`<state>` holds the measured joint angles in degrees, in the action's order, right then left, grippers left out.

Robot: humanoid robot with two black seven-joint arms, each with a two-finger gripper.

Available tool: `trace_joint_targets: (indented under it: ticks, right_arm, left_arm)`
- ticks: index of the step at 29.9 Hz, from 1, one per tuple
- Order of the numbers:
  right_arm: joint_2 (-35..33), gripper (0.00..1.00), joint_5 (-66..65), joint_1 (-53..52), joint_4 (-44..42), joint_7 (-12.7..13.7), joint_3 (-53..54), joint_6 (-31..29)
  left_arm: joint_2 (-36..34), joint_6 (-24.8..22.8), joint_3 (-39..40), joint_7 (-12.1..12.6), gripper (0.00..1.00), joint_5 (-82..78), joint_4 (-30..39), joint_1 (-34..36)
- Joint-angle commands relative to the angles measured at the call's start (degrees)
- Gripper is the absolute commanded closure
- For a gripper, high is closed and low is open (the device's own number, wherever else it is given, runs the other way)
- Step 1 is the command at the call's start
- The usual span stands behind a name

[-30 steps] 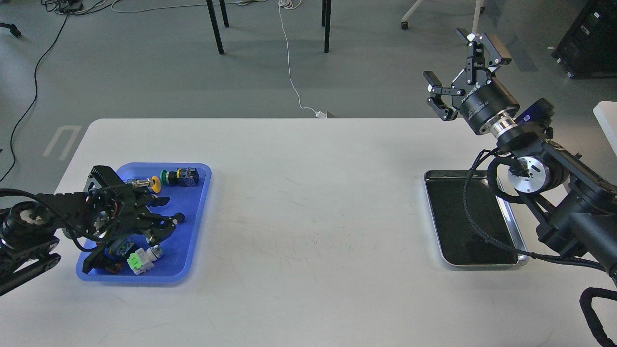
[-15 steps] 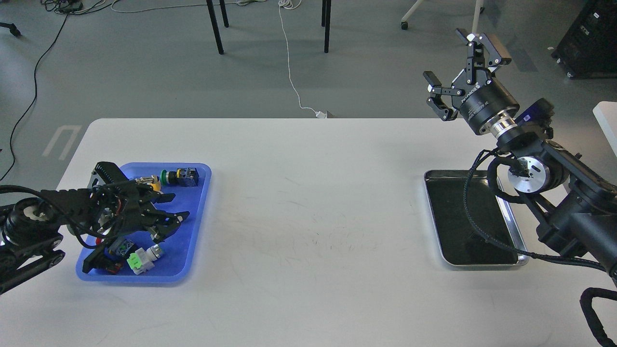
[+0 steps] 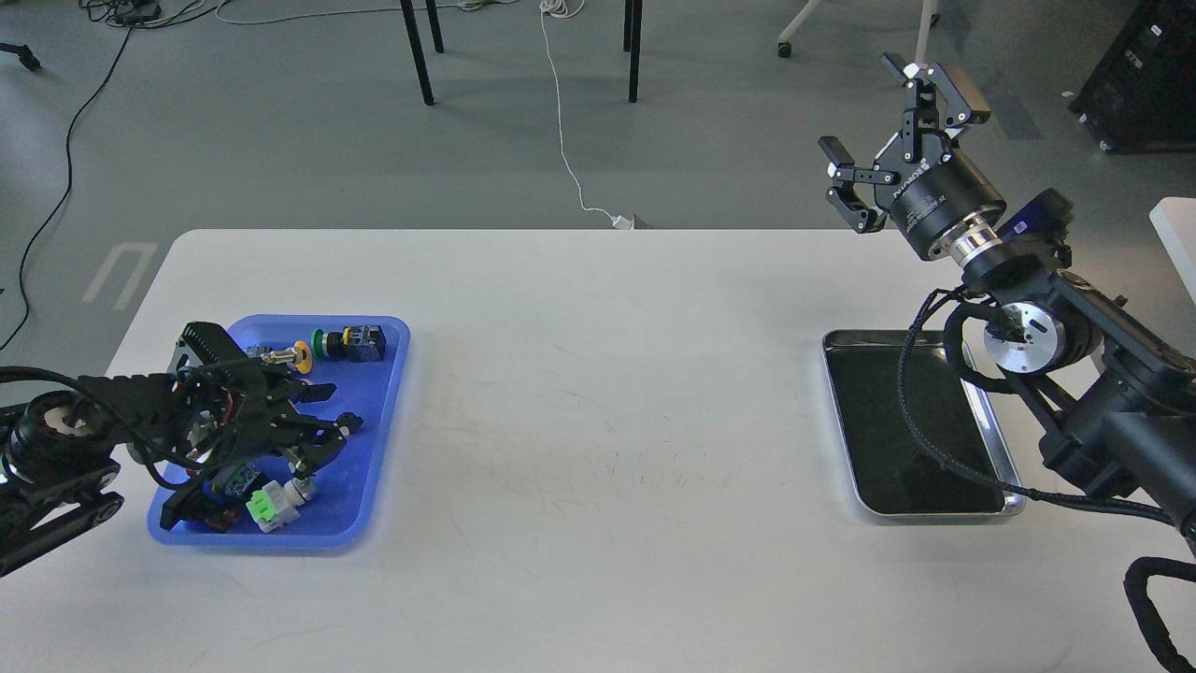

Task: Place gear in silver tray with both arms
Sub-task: 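Close the left gripper on the second black gear, then lift the gear and carry it toward the table center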

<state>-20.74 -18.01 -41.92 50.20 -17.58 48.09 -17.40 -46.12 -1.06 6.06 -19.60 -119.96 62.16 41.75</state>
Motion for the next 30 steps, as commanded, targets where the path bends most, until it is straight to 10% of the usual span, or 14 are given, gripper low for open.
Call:
trace_joint_targets:
  ticks: [1, 30]
  right_arm:
    - [0.0, 0.01, 0.0, -0.1, 0.0, 0.0, 0.0, 0.0]
    - [-0.6, 0.01, -0.1, -1.1, 0.0, 0.1, -2.4, -0.3]
  left_arm:
    - [0.9, 0.1, -0.1, -0.1, 0.54, 0.1, -0.7, 0.0]
    - [1.8, -0.6, -0.2, -0.2, 0.81, 1.0, -1.8, -1.0]
